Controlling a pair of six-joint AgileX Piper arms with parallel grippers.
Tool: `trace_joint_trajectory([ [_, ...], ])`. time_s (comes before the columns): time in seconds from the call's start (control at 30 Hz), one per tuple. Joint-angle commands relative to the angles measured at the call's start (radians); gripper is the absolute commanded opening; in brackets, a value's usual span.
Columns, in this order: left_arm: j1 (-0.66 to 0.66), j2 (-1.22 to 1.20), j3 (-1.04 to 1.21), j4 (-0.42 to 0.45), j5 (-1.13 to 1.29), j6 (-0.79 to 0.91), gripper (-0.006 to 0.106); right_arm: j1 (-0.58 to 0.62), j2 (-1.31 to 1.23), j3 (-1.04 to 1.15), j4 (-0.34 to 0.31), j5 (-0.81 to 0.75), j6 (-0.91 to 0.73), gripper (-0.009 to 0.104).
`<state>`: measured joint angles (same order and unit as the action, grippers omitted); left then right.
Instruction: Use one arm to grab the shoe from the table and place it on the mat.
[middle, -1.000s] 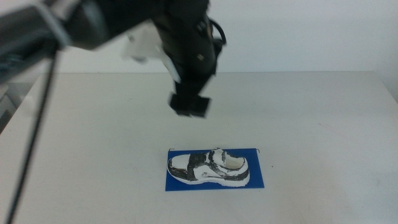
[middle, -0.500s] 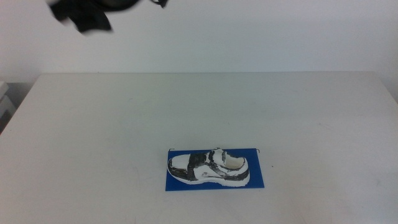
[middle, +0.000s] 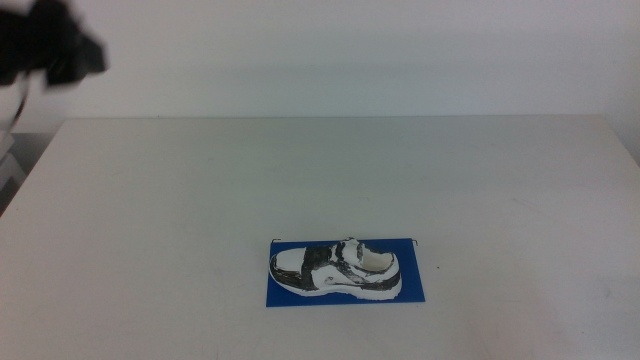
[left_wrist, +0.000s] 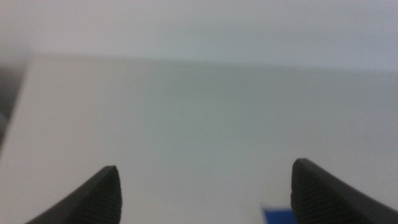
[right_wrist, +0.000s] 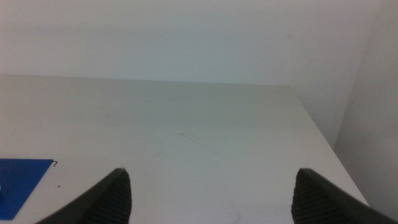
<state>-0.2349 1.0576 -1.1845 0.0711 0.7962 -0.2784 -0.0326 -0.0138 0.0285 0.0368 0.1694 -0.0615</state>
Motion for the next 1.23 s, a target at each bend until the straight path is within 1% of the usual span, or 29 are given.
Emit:
trace_joint_trajectory([
  [0.0,0.074,-0.139,0.172,-0.071,-0.317,0.112,0.093,0.003,-0.02,-0.01,-0.008,-0.08,-0.013,0.066],
  [0.1,0.148,-0.289,0.423,-0.14,-0.574,0.231,0.093,0.003,-0.02,-0.01,-0.008,-0.08,-0.013,0.066],
  [0.17,0.178,-0.398,0.564,-0.157,-0.702,0.264,0.093,0.003,-0.02,-0.01,-0.008,-0.08,-0.013,0.066],
  [0.23,0.205,-0.493,0.696,-0.153,-0.791,0.265,0.093,0.003,-0.02,-0.01,-0.008,-0.08,-0.013,0.066],
  [0.37,0.257,-0.65,0.882,-0.131,-0.825,0.252,0.093,0.003,-0.02,-0.01,-0.008,-0.08,-0.013,0.066],
  [0.53,0.276,-0.843,1.053,-0.119,-0.824,0.251,0.093,0.003,-0.02,-0.01,-0.008,-0.08,-0.013,0.066],
  [0.67,0.276,-0.984,1.134,-0.109,-0.823,0.25,0.093,0.003,-0.02,-0.01,-0.008,-0.08,-0.013,0.066],
  [0.8,0.276,-1.099,1.159,-0.103,-0.772,0.25,0.093,0.003,-0.02,-0.01,-0.008,-0.08,-0.013,0.066],
  [0.97,0.276,-1.096,1.159,-0.103,-0.726,0.25,0.093,0.003,-0.02,-0.01,-0.008,-0.08,-0.013,0.066],
  [1.2,0.277,-1.095,1.159,-0.118,-0.727,0.239,0.093,0.003,-0.02,-0.01,-0.008,-0.08,-0.013,0.066],
])
